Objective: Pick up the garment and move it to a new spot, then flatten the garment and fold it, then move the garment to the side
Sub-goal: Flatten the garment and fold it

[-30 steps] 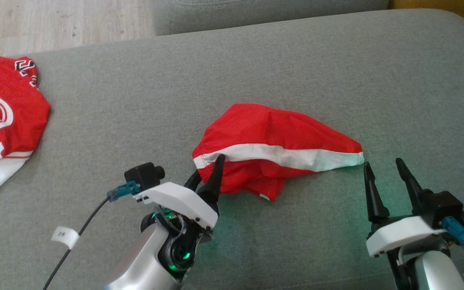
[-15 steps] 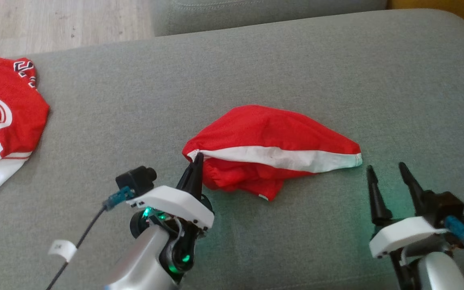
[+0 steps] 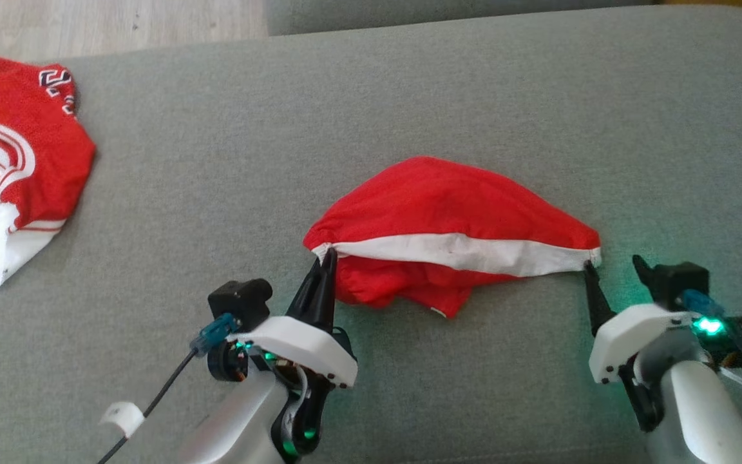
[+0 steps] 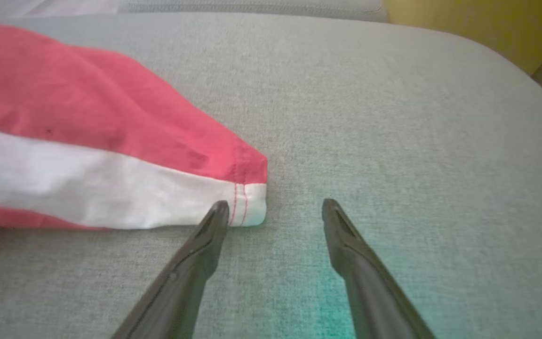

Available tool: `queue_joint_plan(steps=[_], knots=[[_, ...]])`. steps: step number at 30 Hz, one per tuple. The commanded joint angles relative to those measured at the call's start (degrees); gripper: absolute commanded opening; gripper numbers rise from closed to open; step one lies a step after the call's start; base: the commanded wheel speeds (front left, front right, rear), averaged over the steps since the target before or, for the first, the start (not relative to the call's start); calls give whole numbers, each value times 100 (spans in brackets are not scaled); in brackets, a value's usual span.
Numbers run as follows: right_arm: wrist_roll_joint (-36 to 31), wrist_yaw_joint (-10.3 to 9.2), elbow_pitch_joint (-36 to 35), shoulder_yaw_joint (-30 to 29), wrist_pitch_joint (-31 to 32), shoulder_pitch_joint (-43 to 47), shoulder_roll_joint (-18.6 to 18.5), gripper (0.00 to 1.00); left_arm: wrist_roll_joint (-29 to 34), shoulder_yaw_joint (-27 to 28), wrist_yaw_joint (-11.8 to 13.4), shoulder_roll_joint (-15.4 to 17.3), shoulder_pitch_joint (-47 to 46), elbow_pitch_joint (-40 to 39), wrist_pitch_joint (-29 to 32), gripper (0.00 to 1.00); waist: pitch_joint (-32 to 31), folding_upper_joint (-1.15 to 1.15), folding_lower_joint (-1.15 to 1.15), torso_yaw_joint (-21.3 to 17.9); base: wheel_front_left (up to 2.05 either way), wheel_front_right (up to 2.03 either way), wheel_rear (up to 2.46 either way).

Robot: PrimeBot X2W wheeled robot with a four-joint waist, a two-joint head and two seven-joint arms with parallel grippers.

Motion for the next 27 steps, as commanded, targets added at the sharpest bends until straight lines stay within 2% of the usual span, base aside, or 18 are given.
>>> queue_joint_plan(steps=[1,10,11,12,13,15,17,22,27], knots=[[-63,43,-37,160,33,-276,-38,100,60,121,40,40,-120,-207,-97,0,62,0,0,46,0,0,0],[-294,43,888,328,190,-849,-49,100,138,68,106,69,-195,-361,-107,0,271,0,0,142,0,0,0],[-262,43,958,370,202,-886,-51,93,147,64,113,79,-199,-369,-109,0,280,0,0,142,0,0,0],[-226,43,1030,416,225,-914,-52,65,157,59,121,89,-203,-375,-110,0,286,0,0,140,0,0,0],[-181,43,1101,456,259,-933,-53,46,174,51,130,101,-209,-380,-113,0,288,0,0,137,0,0,0],[-24,43,1216,534,297,-960,-53,31,217,34,144,131,-225,-389,-126,0,280,0,0,128,0,0,0],[161,43,1259,608,272,-974,-52,0,258,28,157,165,-244,-404,-149,0,250,0,0,113,0,0,0],[492,43,1049,688,52,-930,-84,0,340,42,191,289,-270,-476,-197,0,41,0,0,57,0,0,0],[905,43,426,841,25,-820,-168,0,477,70,230,579,-349,-739,-186,0,-345,0,0,8,0,0,0]])
